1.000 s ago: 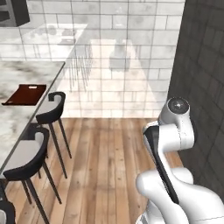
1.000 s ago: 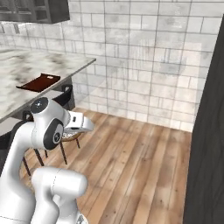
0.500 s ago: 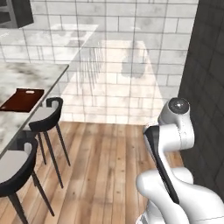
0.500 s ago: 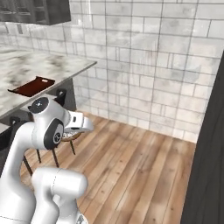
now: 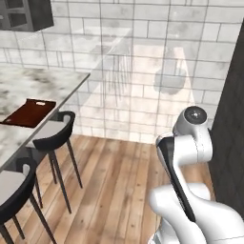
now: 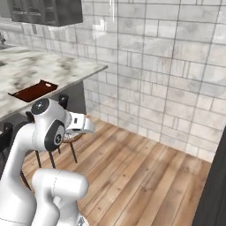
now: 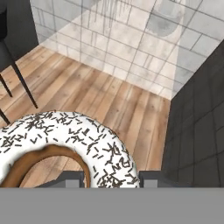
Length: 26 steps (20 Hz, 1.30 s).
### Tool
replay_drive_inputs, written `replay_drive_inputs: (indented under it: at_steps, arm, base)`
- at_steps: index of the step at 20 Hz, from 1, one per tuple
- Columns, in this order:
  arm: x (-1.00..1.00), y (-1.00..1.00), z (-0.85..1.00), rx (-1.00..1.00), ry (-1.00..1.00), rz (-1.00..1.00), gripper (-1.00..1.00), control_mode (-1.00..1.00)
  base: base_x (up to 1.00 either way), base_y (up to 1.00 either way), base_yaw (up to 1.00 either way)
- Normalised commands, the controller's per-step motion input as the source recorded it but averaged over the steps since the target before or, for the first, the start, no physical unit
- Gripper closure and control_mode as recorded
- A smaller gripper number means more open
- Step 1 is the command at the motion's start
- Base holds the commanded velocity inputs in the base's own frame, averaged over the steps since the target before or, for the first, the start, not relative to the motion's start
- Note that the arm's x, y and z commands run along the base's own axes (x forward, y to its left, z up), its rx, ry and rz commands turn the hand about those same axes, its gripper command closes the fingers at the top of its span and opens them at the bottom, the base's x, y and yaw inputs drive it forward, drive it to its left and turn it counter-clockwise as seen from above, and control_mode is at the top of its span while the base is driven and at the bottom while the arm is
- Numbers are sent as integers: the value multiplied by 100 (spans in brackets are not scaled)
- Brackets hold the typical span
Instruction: Take the donut and cake from the fridge and place them on the empty tray on the dining counter.
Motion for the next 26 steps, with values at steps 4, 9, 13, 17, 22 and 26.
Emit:
replay_drive_inputs:
  at_steps: [4,9,13,17,22,26]
  arm:
    - [0,0,0,0,0,0,100,100]
    - [0,0,0,0,0,0,100,100]
    - [0,0,0,0,0,0,100,100]
    - [0,0,0,0,0,0,100,100]
    - [0,0,0,0,0,0,100,100]
    - [0,0,0,0,0,0,100,100]
  base:
    - [51,-56,33]
    - [48,-56,34]
    - [48,-52,35]
    - [48,-52,34]
    - [40,-58,34]
    - [35,-58,34]
